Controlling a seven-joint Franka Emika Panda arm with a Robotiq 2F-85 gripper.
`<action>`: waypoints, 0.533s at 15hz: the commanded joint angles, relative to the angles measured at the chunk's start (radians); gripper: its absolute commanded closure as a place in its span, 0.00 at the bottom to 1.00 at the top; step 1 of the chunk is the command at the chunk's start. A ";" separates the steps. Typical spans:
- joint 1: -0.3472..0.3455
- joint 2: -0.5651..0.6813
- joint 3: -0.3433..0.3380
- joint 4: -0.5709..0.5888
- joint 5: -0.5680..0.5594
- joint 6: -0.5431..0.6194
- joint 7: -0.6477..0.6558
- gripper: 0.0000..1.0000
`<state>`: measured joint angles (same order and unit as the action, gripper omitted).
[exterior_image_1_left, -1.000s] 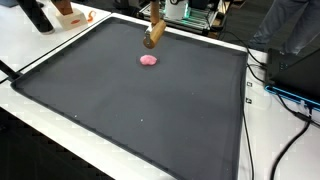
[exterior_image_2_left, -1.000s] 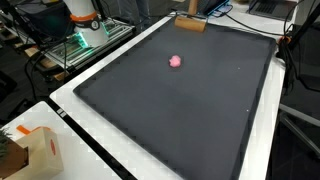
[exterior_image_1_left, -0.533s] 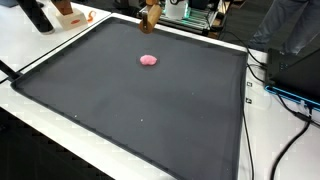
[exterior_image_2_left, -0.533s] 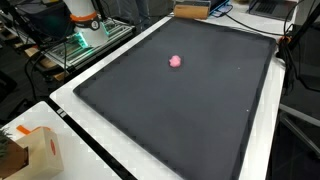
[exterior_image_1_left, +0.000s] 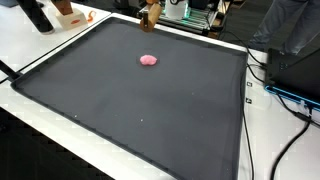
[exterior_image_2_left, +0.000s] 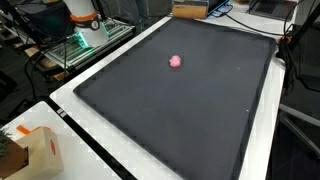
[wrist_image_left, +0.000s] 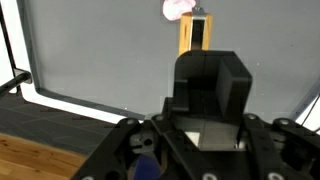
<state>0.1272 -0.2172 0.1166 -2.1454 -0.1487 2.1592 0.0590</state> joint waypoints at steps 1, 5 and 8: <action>-0.008 0.000 0.008 0.001 0.002 -0.002 -0.001 0.51; 0.011 0.042 -0.021 0.013 0.087 -0.027 -0.159 0.76; 0.009 0.079 -0.029 -0.005 0.143 -0.037 -0.312 0.76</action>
<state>0.1275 -0.1659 0.1084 -2.1473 -0.0739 2.1497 -0.1113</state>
